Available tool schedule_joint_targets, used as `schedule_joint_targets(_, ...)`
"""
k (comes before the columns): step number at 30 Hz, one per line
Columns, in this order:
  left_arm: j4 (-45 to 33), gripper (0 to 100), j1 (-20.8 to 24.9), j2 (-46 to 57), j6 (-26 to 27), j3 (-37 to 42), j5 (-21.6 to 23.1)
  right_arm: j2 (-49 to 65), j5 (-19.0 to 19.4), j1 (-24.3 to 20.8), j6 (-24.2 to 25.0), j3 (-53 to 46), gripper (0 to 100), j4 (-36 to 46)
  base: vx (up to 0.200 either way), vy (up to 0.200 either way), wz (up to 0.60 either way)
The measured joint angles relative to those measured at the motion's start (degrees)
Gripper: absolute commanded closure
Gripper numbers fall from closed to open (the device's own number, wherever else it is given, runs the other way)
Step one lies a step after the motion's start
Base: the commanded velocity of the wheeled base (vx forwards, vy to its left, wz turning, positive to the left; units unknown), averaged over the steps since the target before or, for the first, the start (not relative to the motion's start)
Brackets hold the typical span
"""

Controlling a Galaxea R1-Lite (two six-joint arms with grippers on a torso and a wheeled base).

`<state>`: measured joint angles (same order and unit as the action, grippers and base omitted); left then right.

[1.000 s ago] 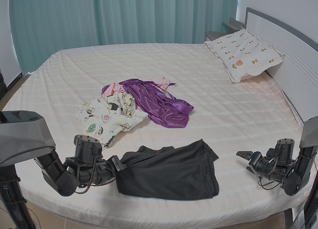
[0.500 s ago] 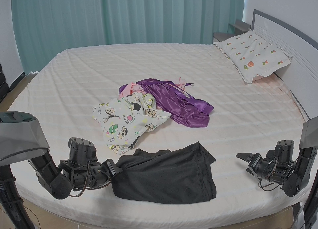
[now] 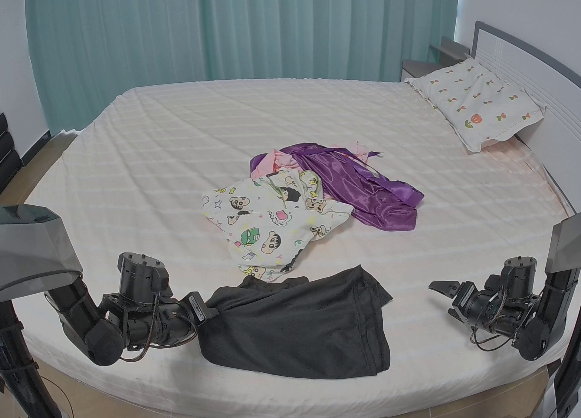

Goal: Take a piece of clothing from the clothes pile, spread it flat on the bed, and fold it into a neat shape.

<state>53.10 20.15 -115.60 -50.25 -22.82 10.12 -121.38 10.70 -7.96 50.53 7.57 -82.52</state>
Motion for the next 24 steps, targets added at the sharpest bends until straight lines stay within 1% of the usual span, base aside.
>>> schedule_joint_targets(9, 0.0, 100, 0.1, 0.1, -1.0, 0.6, 0.1, -0.3, 0.0, 0.0, 0.0, 0.0, 0, 0.0, 0.0, 0.0, 0.0)
schedule_joint_targets(10, 0.0, 0, 0.1, 0.2, -1.1, 0.7, 0.1, -0.3, 0.0, 0.0, 0.0, 0.0, 0, 0.0, 0.0, 0.0, 0.0)
schedule_joint_targets(16, 0.1, 0, 0.2, 0.9, -1.5, 1.6, 0.3, -0.4, 0.0, -0.3, 0.0, -0.1, 0, -0.1, 0.0, 0.0, 0.0)
schedule_joint_targets(24, 0.3, 0, 0.0, 4.1, -1.7, 5.5, 2.9, -0.2, -0.2, -2.0, 0.0, -0.6, 0, -0.1, 0.0, 0.0, 0.0)
